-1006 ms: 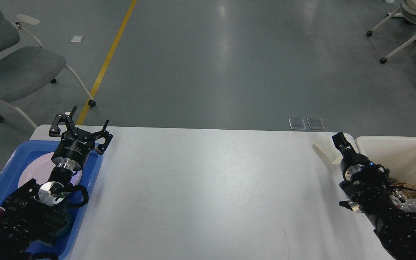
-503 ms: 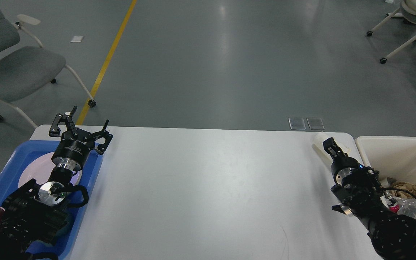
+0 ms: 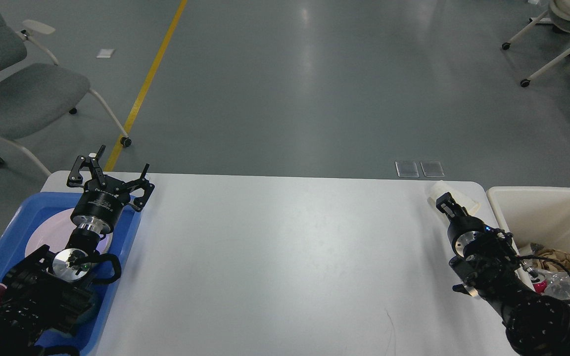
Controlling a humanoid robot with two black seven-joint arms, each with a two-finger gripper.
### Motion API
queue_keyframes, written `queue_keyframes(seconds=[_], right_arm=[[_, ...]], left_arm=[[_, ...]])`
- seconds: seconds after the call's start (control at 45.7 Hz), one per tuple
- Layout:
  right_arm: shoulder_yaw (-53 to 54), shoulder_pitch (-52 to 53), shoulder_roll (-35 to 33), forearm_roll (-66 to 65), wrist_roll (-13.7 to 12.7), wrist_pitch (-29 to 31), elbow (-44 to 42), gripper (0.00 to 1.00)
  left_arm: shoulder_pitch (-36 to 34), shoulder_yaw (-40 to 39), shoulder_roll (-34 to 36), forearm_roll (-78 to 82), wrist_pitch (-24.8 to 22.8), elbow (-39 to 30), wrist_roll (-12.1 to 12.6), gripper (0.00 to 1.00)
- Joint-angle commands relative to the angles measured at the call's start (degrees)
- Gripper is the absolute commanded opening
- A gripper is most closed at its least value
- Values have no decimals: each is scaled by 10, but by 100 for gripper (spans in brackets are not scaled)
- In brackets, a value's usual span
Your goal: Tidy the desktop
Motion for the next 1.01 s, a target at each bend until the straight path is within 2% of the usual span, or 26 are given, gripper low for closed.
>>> queue_keyframes(seconds=[0.0, 0.985], right_arm=[[-27, -4, -1, -21, 1, 3, 2, 0], [-35, -6, 3, -44, 3, 1, 3, 0]], left_arm=[[0, 0, 0, 0, 0, 0, 0, 96], [0, 0, -1, 0, 0, 0, 0, 96]])
